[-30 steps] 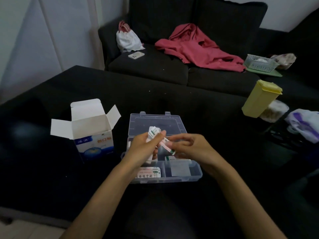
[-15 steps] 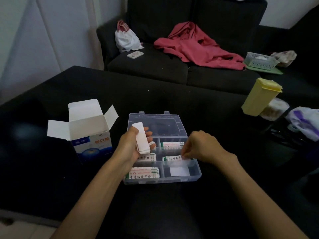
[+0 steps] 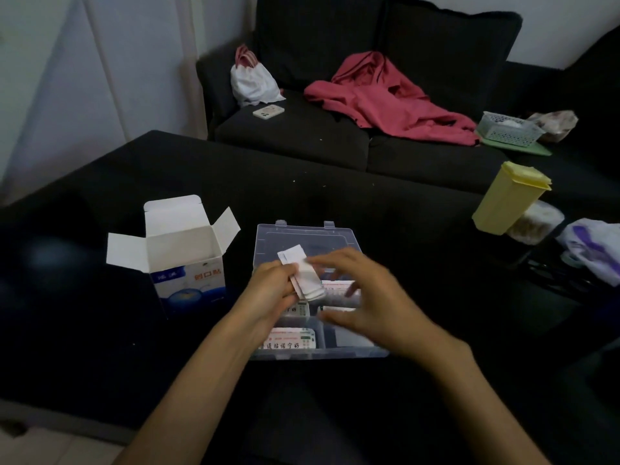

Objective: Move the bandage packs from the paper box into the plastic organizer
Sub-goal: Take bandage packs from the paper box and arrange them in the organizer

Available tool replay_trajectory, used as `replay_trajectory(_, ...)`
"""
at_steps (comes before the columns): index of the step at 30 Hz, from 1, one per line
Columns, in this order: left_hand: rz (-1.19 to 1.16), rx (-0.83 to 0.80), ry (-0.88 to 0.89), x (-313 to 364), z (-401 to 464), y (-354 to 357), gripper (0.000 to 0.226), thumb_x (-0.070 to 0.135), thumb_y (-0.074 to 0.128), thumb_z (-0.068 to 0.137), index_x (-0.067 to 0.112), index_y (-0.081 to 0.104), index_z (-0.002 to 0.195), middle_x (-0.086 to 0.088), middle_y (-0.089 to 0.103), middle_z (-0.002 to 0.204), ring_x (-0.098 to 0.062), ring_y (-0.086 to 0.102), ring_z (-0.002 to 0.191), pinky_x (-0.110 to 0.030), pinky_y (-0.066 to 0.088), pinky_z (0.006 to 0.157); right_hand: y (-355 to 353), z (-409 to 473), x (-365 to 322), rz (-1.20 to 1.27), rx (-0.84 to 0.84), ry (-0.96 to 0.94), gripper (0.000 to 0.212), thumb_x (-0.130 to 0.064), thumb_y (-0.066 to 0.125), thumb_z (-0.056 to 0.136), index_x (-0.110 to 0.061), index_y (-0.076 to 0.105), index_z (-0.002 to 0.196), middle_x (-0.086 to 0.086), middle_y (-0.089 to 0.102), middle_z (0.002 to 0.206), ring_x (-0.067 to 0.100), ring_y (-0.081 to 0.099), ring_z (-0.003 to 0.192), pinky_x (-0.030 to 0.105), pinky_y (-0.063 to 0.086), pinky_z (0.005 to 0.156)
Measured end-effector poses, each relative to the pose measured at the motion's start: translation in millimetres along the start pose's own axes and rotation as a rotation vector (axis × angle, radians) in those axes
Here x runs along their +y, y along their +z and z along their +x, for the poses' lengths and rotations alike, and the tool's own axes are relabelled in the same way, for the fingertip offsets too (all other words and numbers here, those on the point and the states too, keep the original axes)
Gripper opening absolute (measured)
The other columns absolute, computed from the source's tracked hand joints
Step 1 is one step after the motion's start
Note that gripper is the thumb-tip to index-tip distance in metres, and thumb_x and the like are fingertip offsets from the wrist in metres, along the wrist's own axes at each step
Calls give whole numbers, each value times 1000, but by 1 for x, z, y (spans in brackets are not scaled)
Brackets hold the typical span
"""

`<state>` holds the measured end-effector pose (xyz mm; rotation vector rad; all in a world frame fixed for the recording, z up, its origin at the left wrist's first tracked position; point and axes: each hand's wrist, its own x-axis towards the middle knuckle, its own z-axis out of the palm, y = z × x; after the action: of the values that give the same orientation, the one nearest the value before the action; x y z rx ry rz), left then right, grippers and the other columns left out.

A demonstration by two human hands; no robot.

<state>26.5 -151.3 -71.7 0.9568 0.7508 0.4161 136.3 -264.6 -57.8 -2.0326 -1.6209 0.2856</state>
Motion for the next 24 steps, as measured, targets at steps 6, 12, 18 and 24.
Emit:
replay_trajectory(6,22,-29,-83,-1,-1,3,17,11,43,98,5,58,103,-15,68,103,-23,66,96,-32,52,83,18,-2,10,-186,156,-204,39,-21,74,78,-25,64,115,-7,60,118,3,55,106,11,43,88)
replay_trajectory(12,28,-145,-77,1,-1,5,22,25,47,97,11,62,106,-9,72,101,-19,67,99,-33,52,88,17,-3,10,217,437,-112,20,-14,64,86,-20,69,105,-10,70,99,1,65,90,16,52,77)
replay_trajectory(18,206,-141,1,10,-6,-3,27,22,64,86,11,65,111,-5,75,94,-15,72,89,-22,58,71,0,0,7,923,386,380,13,-9,66,84,-17,65,95,3,74,81,11,70,70,17,54,63)
replay_trajectory(24,274,-89,31,9,-9,-3,14,17,64,86,9,68,97,-1,75,80,-9,72,75,-13,54,58,-1,1,5,1099,279,591,31,-27,72,74,-9,68,99,5,74,80,12,69,68,15,54,59)
